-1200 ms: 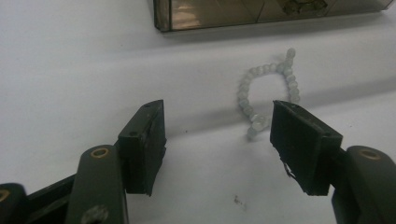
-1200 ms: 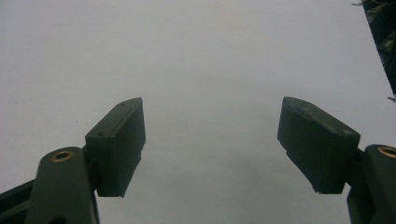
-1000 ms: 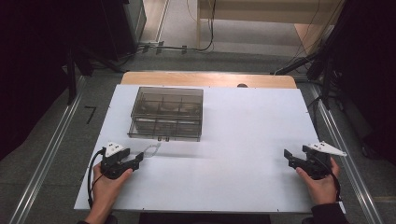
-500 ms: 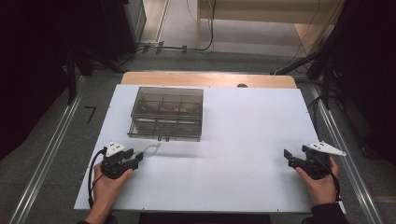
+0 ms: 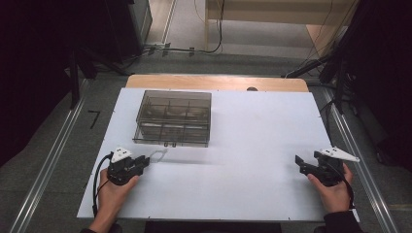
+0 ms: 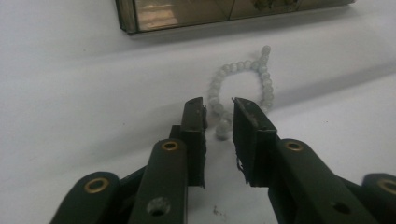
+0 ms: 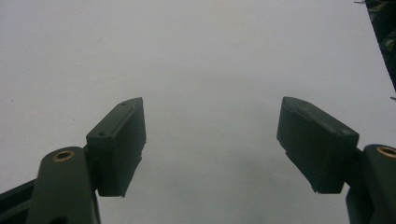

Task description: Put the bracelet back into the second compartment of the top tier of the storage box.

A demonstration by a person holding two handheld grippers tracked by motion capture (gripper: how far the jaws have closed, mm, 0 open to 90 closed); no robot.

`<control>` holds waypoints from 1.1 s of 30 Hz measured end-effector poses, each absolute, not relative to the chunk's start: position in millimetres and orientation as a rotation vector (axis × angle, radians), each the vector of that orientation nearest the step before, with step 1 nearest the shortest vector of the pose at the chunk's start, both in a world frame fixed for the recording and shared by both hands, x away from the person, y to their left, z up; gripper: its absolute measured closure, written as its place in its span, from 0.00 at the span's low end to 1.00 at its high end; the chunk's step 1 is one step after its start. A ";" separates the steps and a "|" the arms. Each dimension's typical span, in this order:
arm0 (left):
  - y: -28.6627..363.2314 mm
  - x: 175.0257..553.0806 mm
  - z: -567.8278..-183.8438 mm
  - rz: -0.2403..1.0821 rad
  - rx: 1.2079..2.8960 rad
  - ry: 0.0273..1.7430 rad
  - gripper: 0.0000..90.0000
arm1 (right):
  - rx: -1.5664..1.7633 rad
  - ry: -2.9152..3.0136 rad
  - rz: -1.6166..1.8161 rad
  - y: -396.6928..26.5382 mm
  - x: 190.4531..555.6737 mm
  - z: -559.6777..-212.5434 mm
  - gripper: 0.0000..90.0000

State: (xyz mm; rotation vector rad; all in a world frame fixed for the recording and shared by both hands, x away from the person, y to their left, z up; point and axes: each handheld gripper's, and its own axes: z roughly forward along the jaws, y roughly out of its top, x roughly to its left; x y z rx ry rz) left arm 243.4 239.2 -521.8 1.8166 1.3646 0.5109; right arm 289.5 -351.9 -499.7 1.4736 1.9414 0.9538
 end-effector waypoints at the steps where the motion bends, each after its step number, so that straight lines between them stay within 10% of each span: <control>1: 238.3 243.8 -521.8 0.504 1.818 1.356 0.88 | 1.473 1.942 0.954 -352.0 289.6 -499.7 0.25; 33: 237.8 235.1 -505.1 0.540 1.747 1.261 0.97 | 1.485 1.942 0.957 -352.8 290.0 -500.1 0.25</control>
